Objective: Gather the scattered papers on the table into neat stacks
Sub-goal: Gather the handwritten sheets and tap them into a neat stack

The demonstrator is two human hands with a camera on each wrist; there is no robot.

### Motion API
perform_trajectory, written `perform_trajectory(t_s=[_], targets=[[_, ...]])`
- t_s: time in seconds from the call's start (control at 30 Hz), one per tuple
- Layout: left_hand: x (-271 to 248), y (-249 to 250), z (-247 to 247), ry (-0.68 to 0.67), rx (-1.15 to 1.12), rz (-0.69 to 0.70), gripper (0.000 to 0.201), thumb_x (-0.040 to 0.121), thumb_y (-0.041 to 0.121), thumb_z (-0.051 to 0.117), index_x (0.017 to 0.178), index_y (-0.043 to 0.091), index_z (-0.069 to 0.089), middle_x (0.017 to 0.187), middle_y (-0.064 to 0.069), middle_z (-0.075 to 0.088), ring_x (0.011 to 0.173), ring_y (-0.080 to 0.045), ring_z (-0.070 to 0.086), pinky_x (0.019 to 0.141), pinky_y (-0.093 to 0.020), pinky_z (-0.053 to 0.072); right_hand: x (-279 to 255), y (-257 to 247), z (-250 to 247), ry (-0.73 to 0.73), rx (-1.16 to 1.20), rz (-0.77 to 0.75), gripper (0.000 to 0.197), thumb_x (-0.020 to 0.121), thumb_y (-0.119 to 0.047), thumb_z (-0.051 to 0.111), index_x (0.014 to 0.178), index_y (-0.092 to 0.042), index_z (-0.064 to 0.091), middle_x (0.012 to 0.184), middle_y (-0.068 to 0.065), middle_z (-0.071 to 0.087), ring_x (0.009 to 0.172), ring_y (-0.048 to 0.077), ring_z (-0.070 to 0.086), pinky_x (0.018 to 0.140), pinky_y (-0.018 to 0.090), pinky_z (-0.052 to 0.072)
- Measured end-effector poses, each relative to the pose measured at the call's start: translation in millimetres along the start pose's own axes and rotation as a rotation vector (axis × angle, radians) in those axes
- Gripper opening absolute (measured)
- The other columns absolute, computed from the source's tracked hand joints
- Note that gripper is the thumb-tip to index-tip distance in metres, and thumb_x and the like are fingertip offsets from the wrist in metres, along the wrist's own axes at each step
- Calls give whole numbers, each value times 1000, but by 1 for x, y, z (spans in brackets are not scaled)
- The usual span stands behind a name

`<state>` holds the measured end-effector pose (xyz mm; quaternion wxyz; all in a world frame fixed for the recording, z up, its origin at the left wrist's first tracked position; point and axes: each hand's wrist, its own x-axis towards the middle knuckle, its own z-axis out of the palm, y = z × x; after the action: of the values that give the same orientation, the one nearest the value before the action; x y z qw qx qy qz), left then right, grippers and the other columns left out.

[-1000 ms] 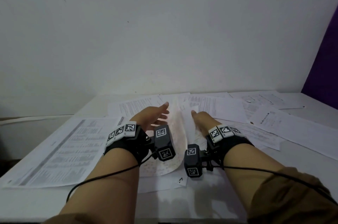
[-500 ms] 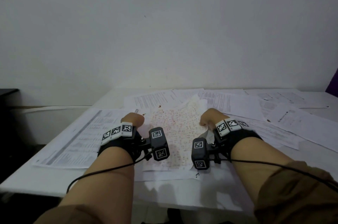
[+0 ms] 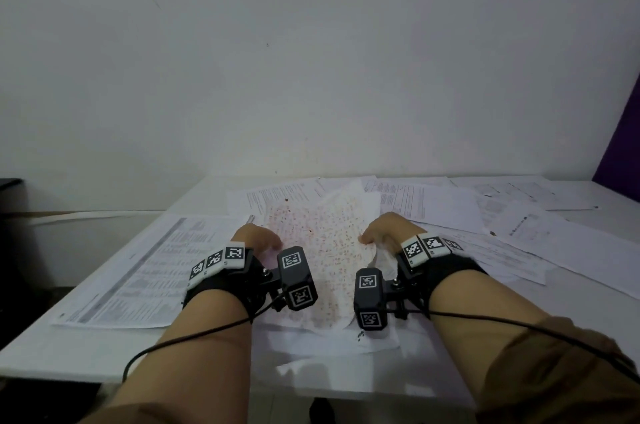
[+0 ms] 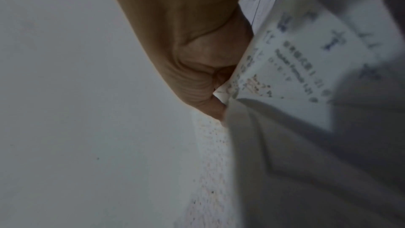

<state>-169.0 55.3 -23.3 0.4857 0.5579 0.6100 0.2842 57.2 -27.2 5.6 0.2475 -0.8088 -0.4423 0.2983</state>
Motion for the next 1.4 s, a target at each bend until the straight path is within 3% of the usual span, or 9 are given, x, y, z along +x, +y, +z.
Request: perform_trajectory(t_s=[0.1,0.2,0.27,0.43,0.57,0.67,0.83,1.03,1.4], targets=[[-18,21,2,-56,-79,127,23,85,-6,56,104,5,55,95,-16,57,65,-20,54,69,-33,52,3,3,-16,113,209,-50,50,91,-12,64,133,7,47,134,18,55,118,30,56,98,36,47],[-36,45,6,14,-223,302,27,88,-8,47,111,5,49,88,-14,57,65,-19,53,52,-24,41,6,4,-33,231,511,-220,31,88,-6,64,118,-1,60,119,14,66,99,25,62,83,35,55],[-43,59,10,37,-316,413,32,87,-4,46,116,10,48,95,-9,60,73,-18,58,56,-25,43,1,-2,-45,316,615,-340,24,89,-9,63,113,-5,60,104,7,66,89,20,60,68,25,51],[-56,96,19,80,-478,583,30,87,-1,47,113,15,46,99,-2,62,86,-18,62,67,-28,50,-10,-19,-76,433,758,-522,19,90,-17,64,108,-11,60,107,7,68,99,24,65,90,39,54],[-57,105,29,125,-433,629,36,85,11,58,117,15,44,117,-7,60,104,-27,60,90,-45,53,-15,-24,-86,450,809,-530,57,78,-41,73,120,-11,49,119,7,62,109,24,62,96,44,52],[-56,103,37,190,-395,680,45,84,21,67,118,15,39,115,-4,55,103,-24,58,89,-41,51,-16,-16,-82,389,931,-522,64,76,-38,77,124,-14,41,120,5,60,108,22,63,93,44,54],[-56,95,45,29,-393,639,61,87,24,66,131,18,24,122,-2,50,109,-21,54,93,-39,47,-10,-5,-71,282,922,-456,58,81,-34,72,127,-13,44,122,7,63,108,23,64,94,47,54],[-51,102,49,122,-337,659,35,95,11,48,127,11,34,118,-5,54,105,-25,55,85,-35,46,-11,-13,-78,311,838,-502,32,91,-26,58,120,-13,59,115,7,69,104,26,67,89,50,56],[-40,72,61,34,-277,472,37,90,5,49,123,9,33,119,-11,52,100,-27,53,84,-38,48,8,12,-48,123,806,-341,46,92,-17,58,136,-11,46,132,9,59,114,25,60,99,42,50]])
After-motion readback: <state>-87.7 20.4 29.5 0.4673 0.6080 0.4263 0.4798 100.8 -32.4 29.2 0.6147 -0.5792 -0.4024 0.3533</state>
